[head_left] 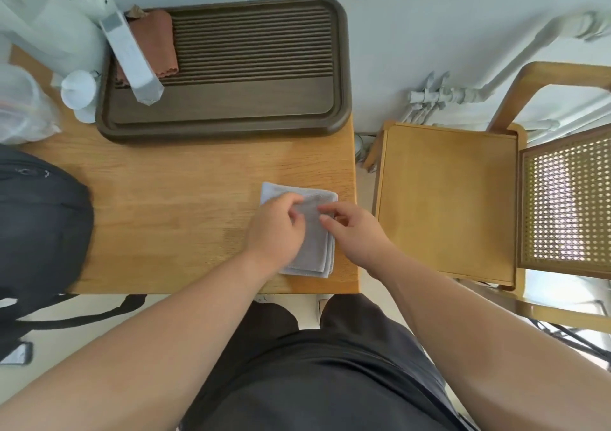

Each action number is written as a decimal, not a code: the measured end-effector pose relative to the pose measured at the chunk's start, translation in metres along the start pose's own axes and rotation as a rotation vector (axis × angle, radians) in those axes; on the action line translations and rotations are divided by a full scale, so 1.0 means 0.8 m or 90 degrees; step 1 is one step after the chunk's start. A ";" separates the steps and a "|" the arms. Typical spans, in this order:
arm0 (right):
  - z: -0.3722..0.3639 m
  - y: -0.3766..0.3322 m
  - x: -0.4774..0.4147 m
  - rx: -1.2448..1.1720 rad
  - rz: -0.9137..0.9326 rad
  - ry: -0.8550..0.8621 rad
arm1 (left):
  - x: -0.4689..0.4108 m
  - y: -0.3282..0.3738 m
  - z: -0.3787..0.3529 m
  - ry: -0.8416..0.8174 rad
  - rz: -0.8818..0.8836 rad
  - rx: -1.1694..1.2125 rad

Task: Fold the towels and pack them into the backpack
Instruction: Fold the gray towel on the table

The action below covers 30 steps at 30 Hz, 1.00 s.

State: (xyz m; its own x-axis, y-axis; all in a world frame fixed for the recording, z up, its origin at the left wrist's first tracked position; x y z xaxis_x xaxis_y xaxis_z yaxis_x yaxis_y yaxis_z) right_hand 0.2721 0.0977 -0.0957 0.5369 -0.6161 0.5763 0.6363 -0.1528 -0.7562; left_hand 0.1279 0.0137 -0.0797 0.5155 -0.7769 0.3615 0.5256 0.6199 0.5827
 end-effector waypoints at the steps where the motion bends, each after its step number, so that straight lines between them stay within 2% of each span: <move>1: -0.001 0.000 -0.001 0.031 0.006 -0.001 | 0.004 -0.007 0.006 0.054 -0.009 -0.029; 4: -0.004 0.003 -0.005 0.135 0.035 0.021 | 0.010 -0.033 0.014 0.150 0.081 -0.076; 6: -0.003 0.002 -0.007 0.264 0.062 0.066 | 0.010 -0.049 0.010 0.117 0.185 -0.043; 9: -0.002 -0.013 -0.009 0.485 0.164 0.102 | 0.012 -0.060 0.003 0.052 0.292 0.068; 12: -0.009 -0.024 -0.022 0.599 0.252 0.003 | 0.013 -0.064 0.001 0.037 0.327 0.138; 14: -0.011 -0.030 -0.032 0.633 0.243 -0.070 | 0.010 -0.065 0.001 0.027 0.335 0.177; 17: -0.006 -0.036 -0.036 0.635 0.183 -0.093 | 0.002 -0.062 0.009 0.030 0.318 0.153; 23: -0.007 -0.039 -0.015 0.554 0.055 -0.213 | -0.026 -0.067 0.044 0.011 0.156 0.023; 25: -0.006 -0.045 -0.015 0.562 0.105 -0.155 | -0.034 -0.071 0.057 0.023 0.121 -0.015; 28: -0.008 -0.071 -0.026 0.591 0.255 -0.016 | -0.041 -0.077 0.067 -0.021 0.074 -0.071; 30: -0.018 -0.090 -0.040 0.639 0.310 -0.032 | -0.041 -0.084 0.066 -0.072 0.055 -0.098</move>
State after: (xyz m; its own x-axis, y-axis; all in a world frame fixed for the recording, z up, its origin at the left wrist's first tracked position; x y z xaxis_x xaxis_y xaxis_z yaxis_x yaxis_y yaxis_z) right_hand 0.2010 0.1170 -0.0645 0.8586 -0.4040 0.3156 0.4978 0.8039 -0.3254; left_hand 0.0401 -0.0084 -0.0919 0.4882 -0.7219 0.4904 0.5838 0.6878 0.4313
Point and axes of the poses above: each hand's wrist, its own x-axis away from the middle knuckle, its own z-axis out of the back of the hand, y = z × x, the point moved 3 cm from there along -x, towards the middle knuckle
